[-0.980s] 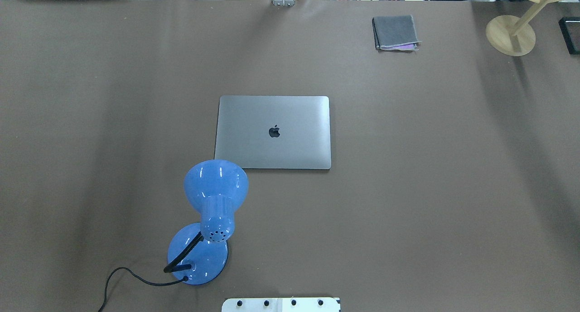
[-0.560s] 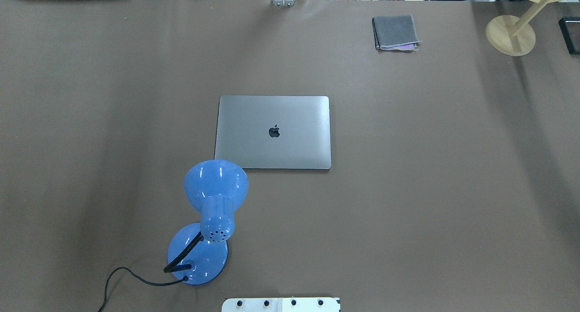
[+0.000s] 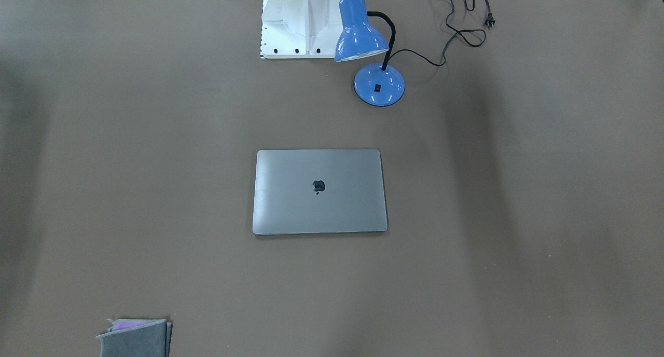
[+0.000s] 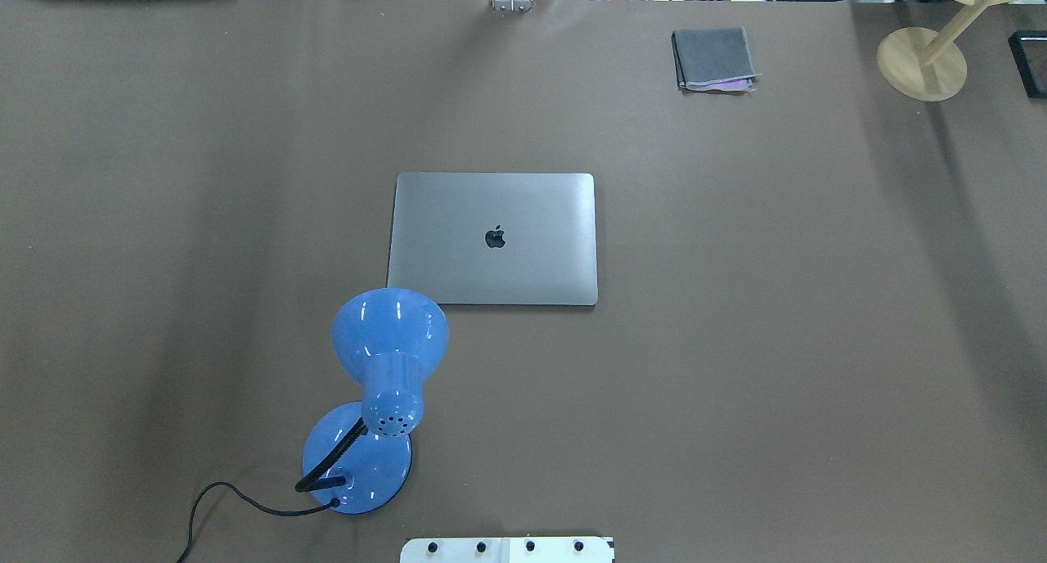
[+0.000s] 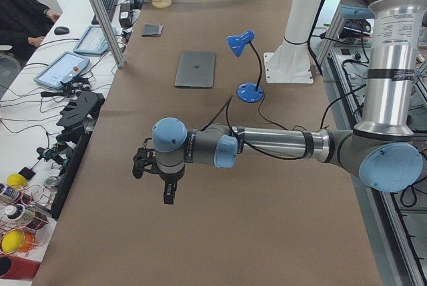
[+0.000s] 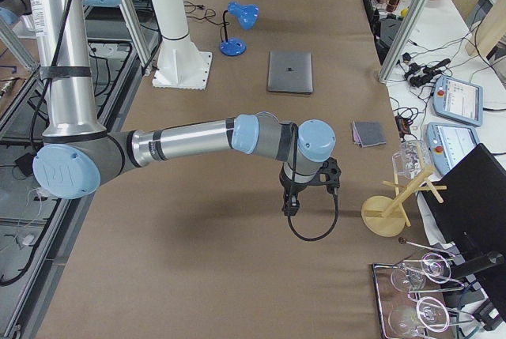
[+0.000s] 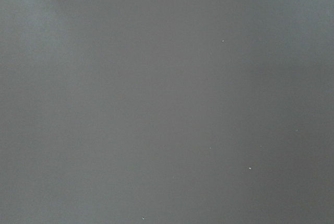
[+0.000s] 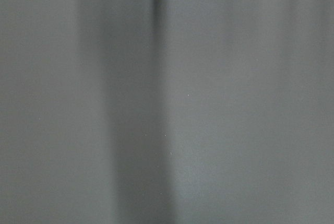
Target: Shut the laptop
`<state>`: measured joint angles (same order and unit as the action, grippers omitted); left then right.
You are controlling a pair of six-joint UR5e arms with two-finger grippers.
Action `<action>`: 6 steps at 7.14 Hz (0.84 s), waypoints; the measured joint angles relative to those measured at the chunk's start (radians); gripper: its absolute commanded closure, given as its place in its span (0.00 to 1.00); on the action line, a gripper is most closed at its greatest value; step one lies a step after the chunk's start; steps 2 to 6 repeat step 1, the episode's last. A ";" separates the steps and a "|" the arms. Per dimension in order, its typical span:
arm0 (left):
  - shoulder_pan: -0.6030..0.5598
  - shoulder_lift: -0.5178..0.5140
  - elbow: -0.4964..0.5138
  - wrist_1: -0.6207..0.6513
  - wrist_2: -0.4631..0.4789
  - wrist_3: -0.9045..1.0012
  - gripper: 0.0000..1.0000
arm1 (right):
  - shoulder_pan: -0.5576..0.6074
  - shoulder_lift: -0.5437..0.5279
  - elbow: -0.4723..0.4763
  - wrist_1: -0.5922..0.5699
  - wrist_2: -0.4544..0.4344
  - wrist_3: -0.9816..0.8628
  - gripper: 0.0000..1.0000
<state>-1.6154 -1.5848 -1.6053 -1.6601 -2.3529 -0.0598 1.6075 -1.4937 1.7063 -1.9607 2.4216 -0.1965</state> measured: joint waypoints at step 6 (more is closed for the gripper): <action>0.000 0.001 0.000 -0.001 -0.002 0.000 0.02 | 0.000 0.001 0.001 0.000 0.001 0.001 0.00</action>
